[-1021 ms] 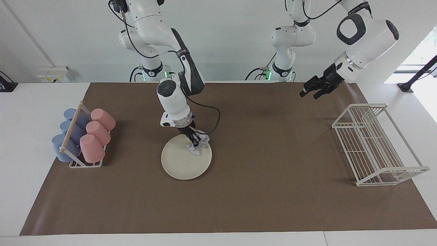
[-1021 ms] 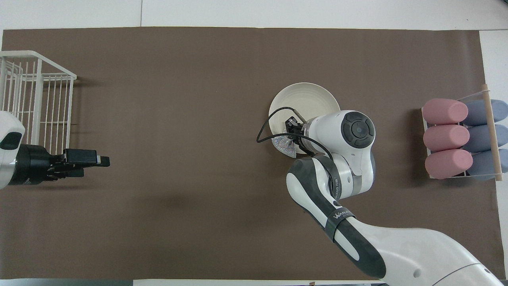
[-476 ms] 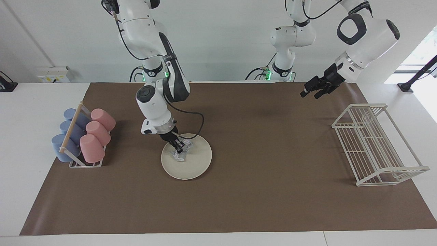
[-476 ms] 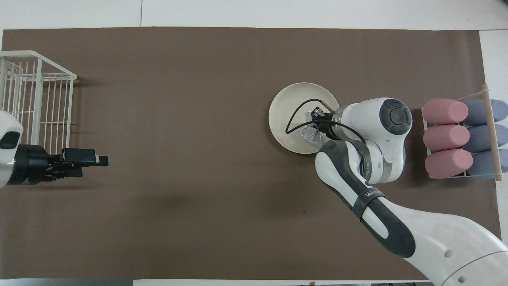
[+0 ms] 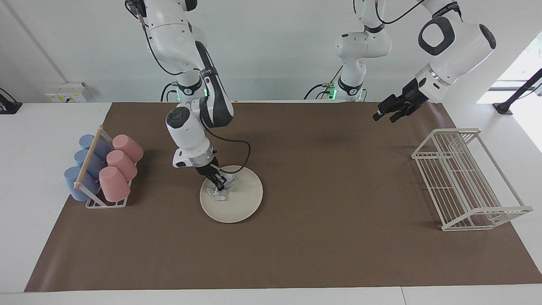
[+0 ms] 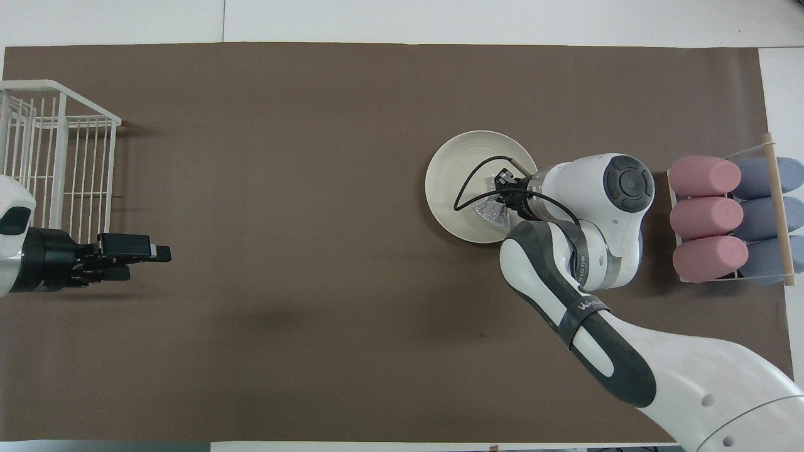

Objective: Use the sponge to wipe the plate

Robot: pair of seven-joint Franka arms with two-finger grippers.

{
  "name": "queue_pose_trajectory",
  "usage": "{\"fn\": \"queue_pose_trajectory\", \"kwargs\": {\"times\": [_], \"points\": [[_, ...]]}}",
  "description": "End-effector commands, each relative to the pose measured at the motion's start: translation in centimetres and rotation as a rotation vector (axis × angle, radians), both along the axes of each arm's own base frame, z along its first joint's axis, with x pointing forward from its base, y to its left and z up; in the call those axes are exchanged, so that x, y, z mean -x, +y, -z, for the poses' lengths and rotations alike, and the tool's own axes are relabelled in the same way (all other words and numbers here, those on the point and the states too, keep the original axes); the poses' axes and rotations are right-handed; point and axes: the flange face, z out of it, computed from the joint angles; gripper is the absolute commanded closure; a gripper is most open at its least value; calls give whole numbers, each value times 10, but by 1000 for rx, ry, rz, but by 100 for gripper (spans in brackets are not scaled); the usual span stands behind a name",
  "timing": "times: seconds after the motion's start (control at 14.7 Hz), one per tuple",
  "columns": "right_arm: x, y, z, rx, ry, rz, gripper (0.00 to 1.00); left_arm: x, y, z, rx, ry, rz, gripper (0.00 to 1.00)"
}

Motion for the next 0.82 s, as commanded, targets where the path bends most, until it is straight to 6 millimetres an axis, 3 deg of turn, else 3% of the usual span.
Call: {"fn": "queue_pose_trajectory", "kwargs": {"times": [0.0, 0.2, 0.34, 0.48, 0.75], "points": [[21, 44, 12, -22, 31, 68, 100, -4, 4, -4, -23, 6, -8, 0], [26, 50, 15, -26, 12, 87, 100, -4, 4, -4, -23, 6, -8, 0], [18, 51, 6, -34, 1, 93, 100, -4, 4, -4, -23, 6, -9, 0], [8, 53, -20, -46, 29, 95, 100, -4, 4, -4, -23, 6, -9, 0], [-6, 68, -111, -59, 140, 178, 100, -4, 3, -3, -24, 8, -8, 0]]}}
